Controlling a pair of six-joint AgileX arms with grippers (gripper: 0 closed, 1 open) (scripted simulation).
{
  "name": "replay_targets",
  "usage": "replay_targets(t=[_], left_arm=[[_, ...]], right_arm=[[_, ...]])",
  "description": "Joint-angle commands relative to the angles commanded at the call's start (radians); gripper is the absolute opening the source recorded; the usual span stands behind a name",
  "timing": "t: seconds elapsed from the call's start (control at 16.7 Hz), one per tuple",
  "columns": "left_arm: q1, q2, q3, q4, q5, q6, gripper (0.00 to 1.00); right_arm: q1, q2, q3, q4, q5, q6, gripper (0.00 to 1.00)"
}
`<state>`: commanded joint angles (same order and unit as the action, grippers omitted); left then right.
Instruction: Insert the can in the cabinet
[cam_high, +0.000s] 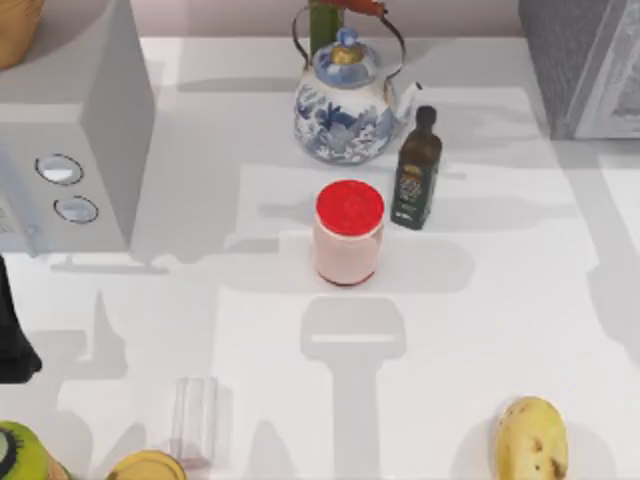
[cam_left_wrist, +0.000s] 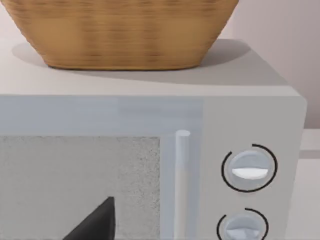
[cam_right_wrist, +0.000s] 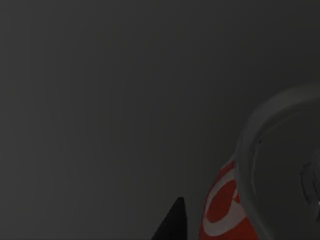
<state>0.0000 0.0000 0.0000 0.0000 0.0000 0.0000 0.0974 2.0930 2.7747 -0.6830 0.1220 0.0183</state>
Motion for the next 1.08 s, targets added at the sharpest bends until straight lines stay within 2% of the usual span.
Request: replay_targets(t=[0.72, 1.08], left_arm=[[0.000, 0.000, 0.000, 0.000, 0.000, 0.000, 1.00], [0.000, 0.000, 0.000, 0.000, 0.000, 0.000, 1.00]], right_arm=[[0.000, 0.000, 0.000, 0.000, 0.000, 0.000, 0.98], [0.000, 0.000, 0.000, 0.000, 0.000, 0.000, 1.00]])
